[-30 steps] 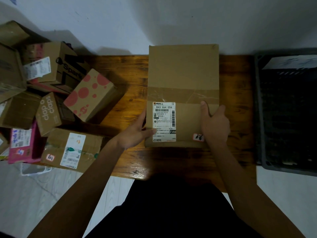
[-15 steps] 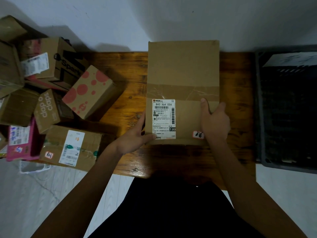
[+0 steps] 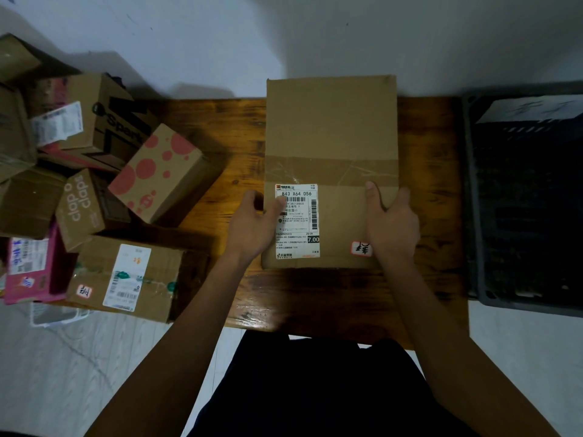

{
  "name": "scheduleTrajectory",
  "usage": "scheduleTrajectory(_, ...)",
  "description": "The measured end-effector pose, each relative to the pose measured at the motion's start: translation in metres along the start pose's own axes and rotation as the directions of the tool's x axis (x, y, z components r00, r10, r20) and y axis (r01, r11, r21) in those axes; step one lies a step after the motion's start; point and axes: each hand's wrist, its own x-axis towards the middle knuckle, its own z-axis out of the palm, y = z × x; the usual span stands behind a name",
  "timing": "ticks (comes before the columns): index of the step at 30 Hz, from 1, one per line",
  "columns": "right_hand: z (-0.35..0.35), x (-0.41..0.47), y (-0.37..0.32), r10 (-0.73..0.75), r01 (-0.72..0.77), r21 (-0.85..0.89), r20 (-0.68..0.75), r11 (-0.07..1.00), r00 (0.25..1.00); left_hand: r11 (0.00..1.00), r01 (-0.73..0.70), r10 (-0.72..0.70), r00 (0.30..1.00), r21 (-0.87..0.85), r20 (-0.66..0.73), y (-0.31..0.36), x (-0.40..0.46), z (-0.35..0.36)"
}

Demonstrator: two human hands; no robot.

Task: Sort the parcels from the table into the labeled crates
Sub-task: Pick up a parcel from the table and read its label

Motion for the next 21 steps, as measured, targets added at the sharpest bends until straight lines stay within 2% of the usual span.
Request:
scheduleTrajectory(4, 0.001, -0.001, -0.001, -0.012, 0.012, 0.012, 0.007, 1.0, 1.0, 0.988, -0.004, 0.016, 0.997, 0.154, -0.079, 0.01, -0.003, 0.007)
scheduleTrajectory(9, -0.004, 0.002, -0.002, 0.037, -0.048, 0.155, 0.071, 0.987, 0.997, 0.918, 0.008, 0.016, 0.998, 0.396, -0.057, 0.012, -0.018, 0.027)
scheduleTrajectory(13, -0.009, 0.008, 0.007, 0.075, -0.112, 0.299, 0.134, 0.948, 0.988, 0.766, -0.084, 0.121, 0.993, 0.637, -0.014, 0.013, -0.04, 0.044)
scheduleTrajectory(17, -0.01, 0.008, 0.006, 0.074, -0.113, 0.312, 0.133, 0.944, 0.988, 0.67, -0.105, 0.177, 0.984, 0.735, -0.02, 0.01, -0.052, 0.055)
scheduleTrajectory(21, -0.009, 0.006, 0.007, 0.054, -0.089, 0.309, 0.12, 0.947, 0.991, 0.635, -0.098, 0.127, 0.992, 0.766, 0.022, 0.014, -0.055, 0.061)
